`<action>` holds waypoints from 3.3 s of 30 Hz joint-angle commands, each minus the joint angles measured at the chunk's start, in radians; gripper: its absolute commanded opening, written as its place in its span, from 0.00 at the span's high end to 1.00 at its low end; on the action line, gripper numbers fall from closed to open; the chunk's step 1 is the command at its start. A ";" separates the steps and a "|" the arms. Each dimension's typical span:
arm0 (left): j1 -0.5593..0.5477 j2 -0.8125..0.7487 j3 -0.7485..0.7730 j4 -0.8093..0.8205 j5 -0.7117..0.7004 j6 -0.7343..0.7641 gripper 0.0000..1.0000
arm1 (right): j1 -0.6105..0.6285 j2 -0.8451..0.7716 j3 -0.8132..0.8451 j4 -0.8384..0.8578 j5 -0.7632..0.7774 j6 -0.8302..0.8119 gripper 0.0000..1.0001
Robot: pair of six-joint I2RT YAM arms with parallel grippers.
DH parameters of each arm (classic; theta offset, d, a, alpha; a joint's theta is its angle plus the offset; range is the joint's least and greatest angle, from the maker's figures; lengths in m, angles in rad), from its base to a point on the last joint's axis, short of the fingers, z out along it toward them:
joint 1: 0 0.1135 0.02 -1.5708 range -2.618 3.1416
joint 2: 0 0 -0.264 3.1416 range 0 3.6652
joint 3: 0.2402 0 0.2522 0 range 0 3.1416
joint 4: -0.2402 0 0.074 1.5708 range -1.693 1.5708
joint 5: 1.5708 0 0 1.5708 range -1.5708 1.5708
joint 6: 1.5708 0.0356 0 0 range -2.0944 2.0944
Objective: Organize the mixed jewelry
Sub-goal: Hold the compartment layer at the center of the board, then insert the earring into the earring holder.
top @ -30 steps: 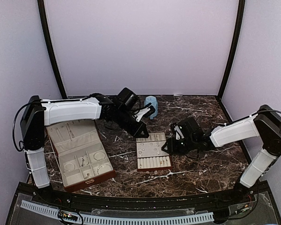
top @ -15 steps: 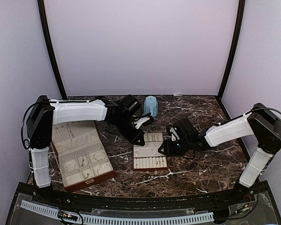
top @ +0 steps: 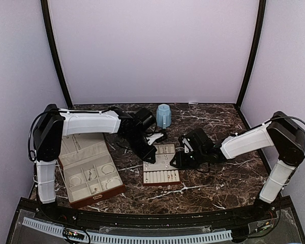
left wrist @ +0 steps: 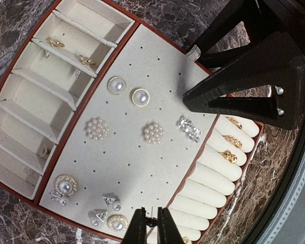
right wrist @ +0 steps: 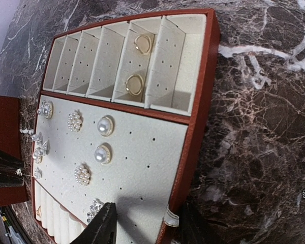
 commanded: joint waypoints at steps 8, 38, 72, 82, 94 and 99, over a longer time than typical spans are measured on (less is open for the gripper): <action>-0.021 0.027 0.041 -0.061 -0.064 0.058 1.00 | 0.020 0.026 0.024 0.012 -0.011 -0.001 0.58; -0.035 0.062 0.070 -0.081 -0.106 0.078 1.00 | 0.025 0.044 0.031 0.006 -0.015 0.001 0.58; -0.046 0.071 0.082 -0.094 -0.112 0.084 1.00 | 0.028 0.045 0.028 0.003 -0.012 0.003 0.59; -0.049 0.075 0.081 -0.085 -0.103 0.087 1.00 | 0.028 0.048 0.030 0.002 -0.011 0.005 0.59; -0.052 0.077 0.081 -0.080 -0.105 0.084 1.00 | 0.029 0.047 0.029 0.001 -0.010 0.005 0.59; -0.053 0.077 0.083 -0.080 -0.119 0.083 1.00 | 0.028 0.051 0.028 0.003 -0.012 0.004 0.59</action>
